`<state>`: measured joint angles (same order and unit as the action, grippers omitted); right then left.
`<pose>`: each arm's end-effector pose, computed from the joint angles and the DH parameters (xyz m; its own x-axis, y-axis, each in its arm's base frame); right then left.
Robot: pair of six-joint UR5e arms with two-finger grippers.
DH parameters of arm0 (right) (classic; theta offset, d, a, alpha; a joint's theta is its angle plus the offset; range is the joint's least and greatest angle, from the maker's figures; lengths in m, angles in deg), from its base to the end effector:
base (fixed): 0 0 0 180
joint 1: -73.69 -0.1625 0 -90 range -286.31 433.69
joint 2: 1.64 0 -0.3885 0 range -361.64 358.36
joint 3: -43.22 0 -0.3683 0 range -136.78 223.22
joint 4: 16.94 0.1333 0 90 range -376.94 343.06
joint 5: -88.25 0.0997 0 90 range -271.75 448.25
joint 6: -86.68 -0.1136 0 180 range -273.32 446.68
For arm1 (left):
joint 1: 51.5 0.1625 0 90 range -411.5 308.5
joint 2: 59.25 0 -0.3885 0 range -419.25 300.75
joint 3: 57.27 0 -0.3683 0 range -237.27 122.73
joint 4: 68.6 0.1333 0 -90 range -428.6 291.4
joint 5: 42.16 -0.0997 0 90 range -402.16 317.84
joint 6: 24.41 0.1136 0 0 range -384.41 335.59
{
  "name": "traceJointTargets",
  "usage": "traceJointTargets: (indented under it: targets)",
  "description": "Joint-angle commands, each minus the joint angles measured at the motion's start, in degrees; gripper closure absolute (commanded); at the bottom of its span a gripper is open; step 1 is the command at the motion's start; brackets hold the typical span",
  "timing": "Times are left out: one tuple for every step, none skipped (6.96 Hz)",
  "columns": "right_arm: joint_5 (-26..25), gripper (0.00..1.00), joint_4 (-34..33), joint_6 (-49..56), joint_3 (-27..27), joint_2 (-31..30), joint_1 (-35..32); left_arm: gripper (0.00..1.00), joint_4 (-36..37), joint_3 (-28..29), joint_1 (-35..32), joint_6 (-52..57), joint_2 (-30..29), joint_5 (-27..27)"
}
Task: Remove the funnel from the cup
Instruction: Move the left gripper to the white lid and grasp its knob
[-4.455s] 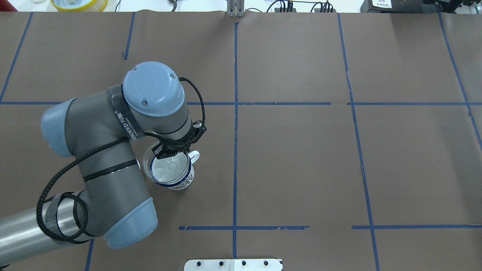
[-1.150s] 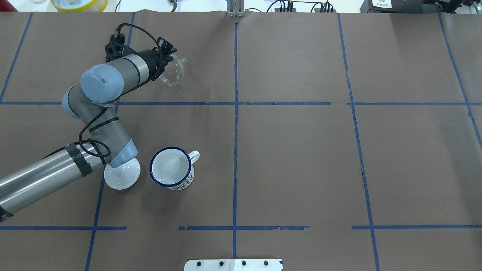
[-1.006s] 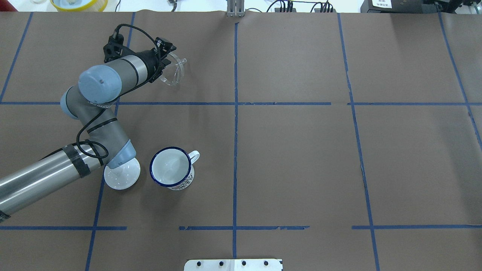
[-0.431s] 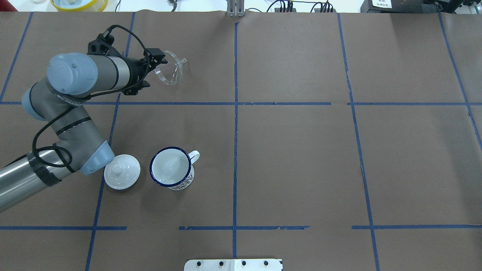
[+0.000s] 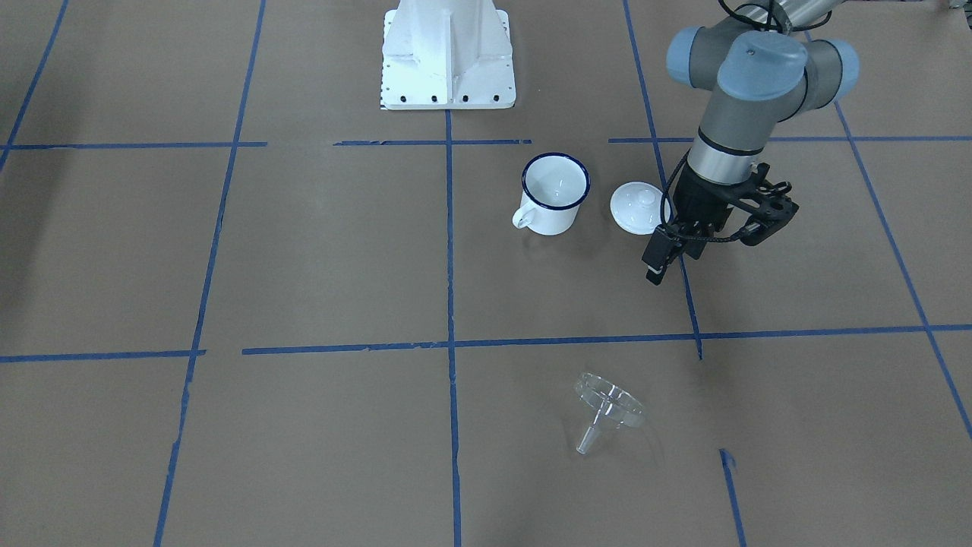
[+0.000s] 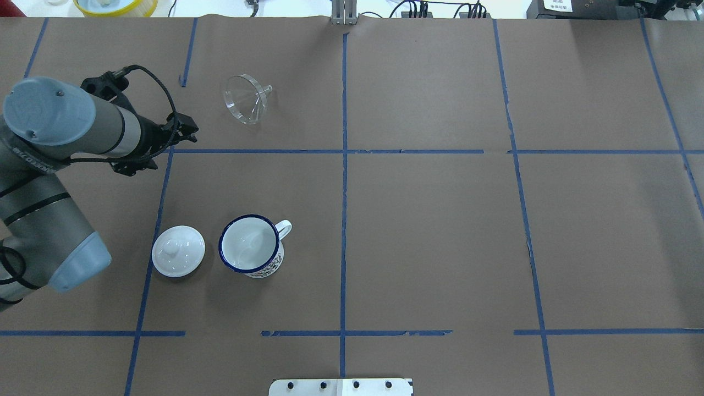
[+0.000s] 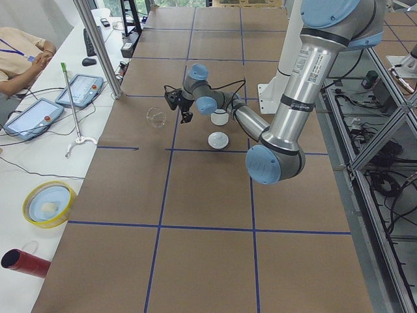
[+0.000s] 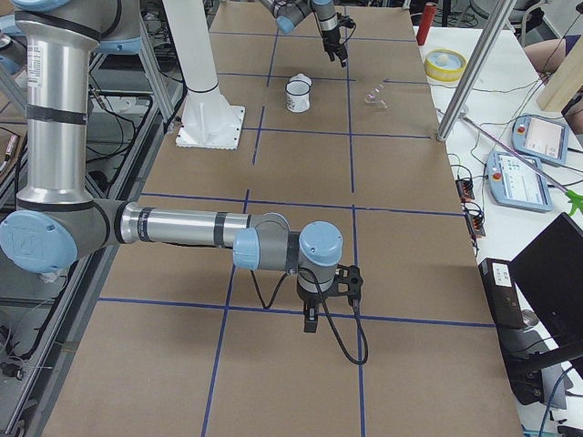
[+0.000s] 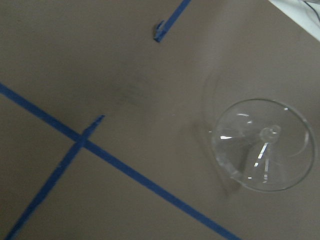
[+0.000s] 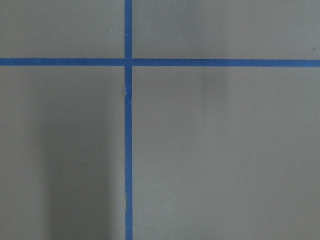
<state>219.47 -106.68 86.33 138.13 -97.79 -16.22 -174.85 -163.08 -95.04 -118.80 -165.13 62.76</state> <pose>0.0578 -0.4249 0.6439 0.7522 0.0162 0.6587 -0.0030 0.9998 -0.0211 0.3400 -0.4667 0.3422 0.4438 -0.5238 -0.7271 0.5627 0.7944 -0.2288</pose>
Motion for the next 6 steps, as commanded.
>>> traceJointTargets:
  targets:
    - [0.0,0.00,0.0,0.0,0.0,0.0,0.0,0.01,1.1,-1.1,2.7,-0.2,3.8,5.7]
    - [0.0,0.00,0.0,0.0,0.0,0.0,0.0,0.01,0.8,-1.5,5.2,-1.0,4.5,7.5]
    - [0.0,0.00,0.0,0.0,0.0,0.0,0.0,0.01,1.0,-1.9,8.3,-4.1,4.5,8.1]
    - [0.0,0.00,0.0,0.0,0.0,0.0,0.0,0.02,1.2,-2.6,9.8,-5.5,5.1,8.1]
    - [0.0,0.00,0.0,0.0,0.0,0.0,0.0,0.02,1.6,-3.3,10.3,-5.8,5.2,8.2]
    - [0.0,0.00,0.0,0.0,-0.1,0.0,0.0,0.04,1.5,-3.7,11.0,-6.3,6.7,8.2]
